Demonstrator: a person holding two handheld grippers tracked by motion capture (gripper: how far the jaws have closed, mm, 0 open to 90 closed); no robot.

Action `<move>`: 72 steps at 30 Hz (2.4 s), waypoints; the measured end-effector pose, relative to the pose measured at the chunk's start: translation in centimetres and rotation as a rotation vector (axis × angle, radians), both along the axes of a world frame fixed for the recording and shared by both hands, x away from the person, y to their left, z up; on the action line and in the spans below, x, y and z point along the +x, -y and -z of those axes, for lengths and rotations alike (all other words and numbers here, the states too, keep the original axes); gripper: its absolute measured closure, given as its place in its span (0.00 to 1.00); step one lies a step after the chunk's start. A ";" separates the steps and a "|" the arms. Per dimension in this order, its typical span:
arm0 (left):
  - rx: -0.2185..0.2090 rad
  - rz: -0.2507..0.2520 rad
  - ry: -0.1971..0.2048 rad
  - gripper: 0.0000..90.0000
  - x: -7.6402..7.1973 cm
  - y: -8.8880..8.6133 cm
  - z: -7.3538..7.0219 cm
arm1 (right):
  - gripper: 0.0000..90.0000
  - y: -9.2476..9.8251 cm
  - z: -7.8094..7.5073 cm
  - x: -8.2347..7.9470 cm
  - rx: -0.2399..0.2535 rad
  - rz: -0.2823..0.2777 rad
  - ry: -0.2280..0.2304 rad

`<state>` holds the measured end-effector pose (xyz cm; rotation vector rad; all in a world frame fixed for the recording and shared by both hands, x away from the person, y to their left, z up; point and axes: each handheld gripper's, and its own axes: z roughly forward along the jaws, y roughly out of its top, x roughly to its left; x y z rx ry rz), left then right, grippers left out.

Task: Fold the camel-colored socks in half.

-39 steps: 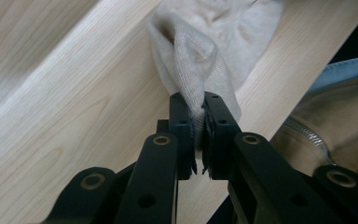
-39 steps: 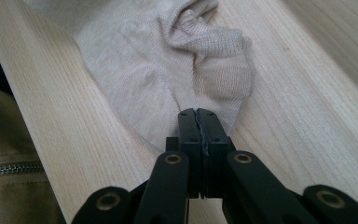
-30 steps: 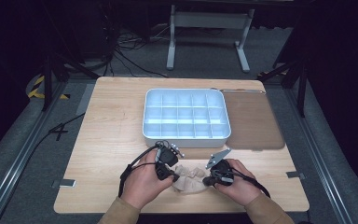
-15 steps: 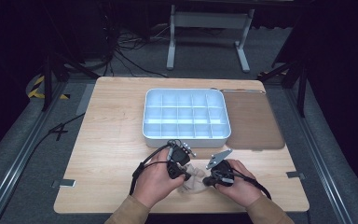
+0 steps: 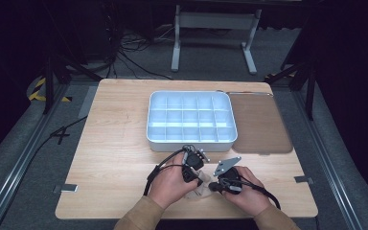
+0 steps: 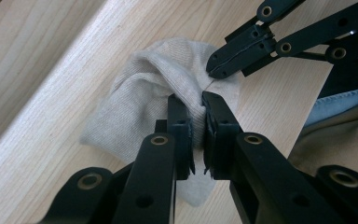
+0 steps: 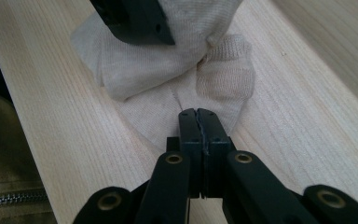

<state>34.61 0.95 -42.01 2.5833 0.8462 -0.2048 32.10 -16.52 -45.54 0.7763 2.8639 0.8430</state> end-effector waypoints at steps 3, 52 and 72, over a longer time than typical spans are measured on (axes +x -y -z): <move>-0.017 0.001 -0.002 0.89 -0.1 0.1 0.3 | 1.00 0.1 0.0 0.1 0.006 -0.003 -0.002; -0.160 -0.121 0.195 0.76 -2.1 -6.0 -2.7 | 0.89 -2.6 -2.8 -0.3 0.071 -0.017 0.097; -0.044 -0.037 0.207 0.92 -0.4 -2.6 1.9 | 0.85 -0.8 -0.9 -0.3 0.035 0.024 0.075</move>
